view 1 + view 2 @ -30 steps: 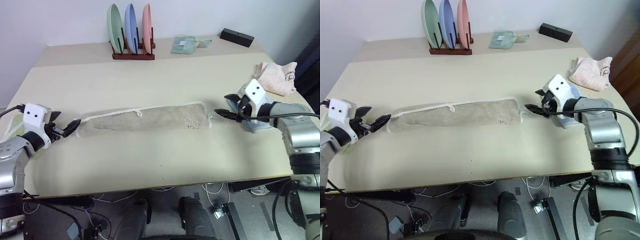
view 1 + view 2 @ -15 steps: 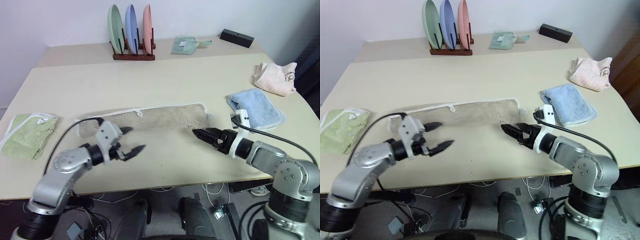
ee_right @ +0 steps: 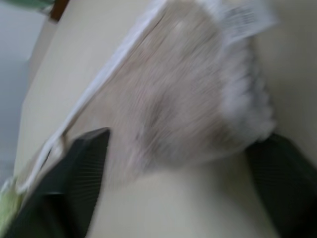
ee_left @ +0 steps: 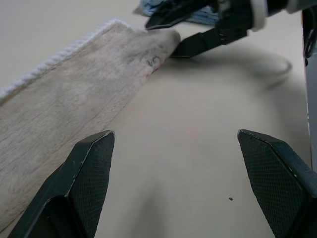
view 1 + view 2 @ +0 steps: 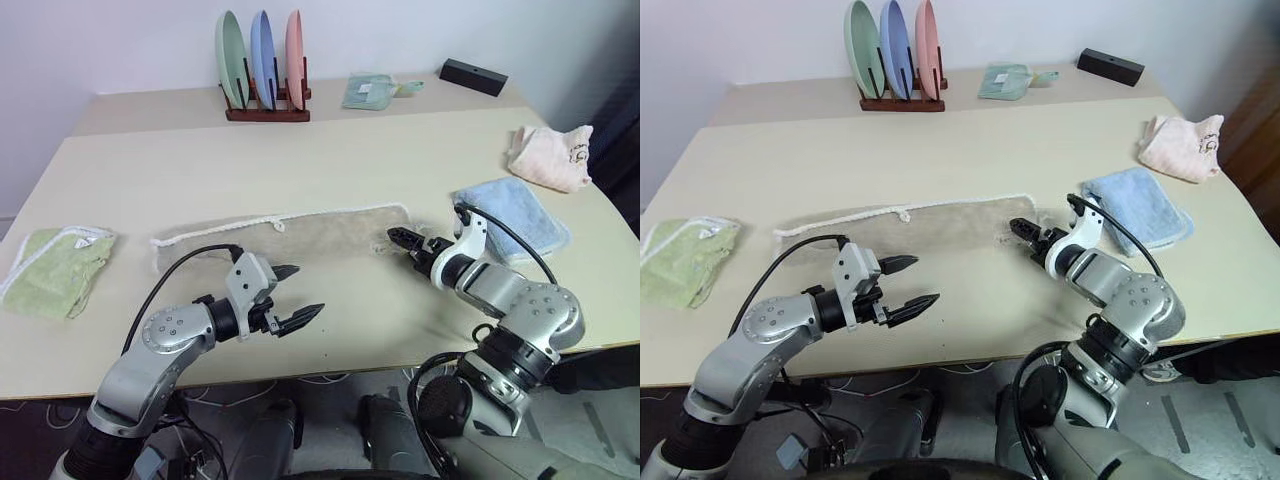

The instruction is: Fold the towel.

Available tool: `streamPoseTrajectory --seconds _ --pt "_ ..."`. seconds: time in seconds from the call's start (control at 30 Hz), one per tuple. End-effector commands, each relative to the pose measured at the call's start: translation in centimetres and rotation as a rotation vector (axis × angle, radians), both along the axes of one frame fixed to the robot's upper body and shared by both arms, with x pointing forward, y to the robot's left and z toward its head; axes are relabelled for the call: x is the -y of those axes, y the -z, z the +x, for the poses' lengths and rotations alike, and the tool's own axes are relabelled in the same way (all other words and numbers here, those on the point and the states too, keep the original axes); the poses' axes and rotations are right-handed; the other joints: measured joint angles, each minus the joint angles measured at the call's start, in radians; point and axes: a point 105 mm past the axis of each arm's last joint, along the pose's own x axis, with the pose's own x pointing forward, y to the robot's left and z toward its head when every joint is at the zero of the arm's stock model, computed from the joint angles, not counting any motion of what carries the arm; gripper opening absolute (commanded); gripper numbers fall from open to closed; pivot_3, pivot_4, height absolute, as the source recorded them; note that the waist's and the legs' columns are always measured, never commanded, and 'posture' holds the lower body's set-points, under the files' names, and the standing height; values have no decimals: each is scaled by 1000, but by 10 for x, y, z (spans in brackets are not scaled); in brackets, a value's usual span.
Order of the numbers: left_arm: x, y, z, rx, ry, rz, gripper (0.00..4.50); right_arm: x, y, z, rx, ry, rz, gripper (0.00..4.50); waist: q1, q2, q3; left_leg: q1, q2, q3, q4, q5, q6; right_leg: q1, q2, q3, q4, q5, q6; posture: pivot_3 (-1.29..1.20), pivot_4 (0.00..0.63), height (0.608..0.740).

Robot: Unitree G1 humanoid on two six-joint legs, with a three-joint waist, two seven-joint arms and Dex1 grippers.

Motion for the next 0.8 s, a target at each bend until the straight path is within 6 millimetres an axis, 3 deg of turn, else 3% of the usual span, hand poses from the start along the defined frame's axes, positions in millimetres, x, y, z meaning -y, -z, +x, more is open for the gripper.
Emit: streamPoseTrajectory --seconds 0.03,0.17,0.37,0.5,0.67,0.8 --pt "0 -11 -1 45 -8 -12 4043 8 4 5 -19 63 -2 2105 0 0 0 0 0 0 0 0 0 0 0 0 0 0 0 0 150 740" --pt "1 -9 -4 37 -15 -17 4043 21 -4 9 18 117 -32 82 -3 1 0 0 0 1 0 0 0 0 0 0 0 0 0 0 150 740" --pt "2 -6 -5 29 -13 -20 4043 65 -27 2 92 186 -191 30 3 1 0 -1 0 2 0 0 0 0 -1 0 0 0 0 0 150 740" --pt "5 -3 -3 24 2 -22 4043 77 -40 -1 144 155 -292 30 -2 2 0 -1 0 2 -1 0 0 0 -1 0 -1 0 0 0 150 740" --pt "7 -5 1 29 8 -25 4043 67 -62 2 279 43 -452 30 -6 3 0 0 1 4 -1 0 1 0 0 0 -1 0 0 0 150 740" --pt "4 -6 0 27 5 -24 4043 40 -87 -1 479 -147 -613 30 -1 3 0 -1 1 4 -1 0 1 0 0 0 -1 0 0 0 150 740"
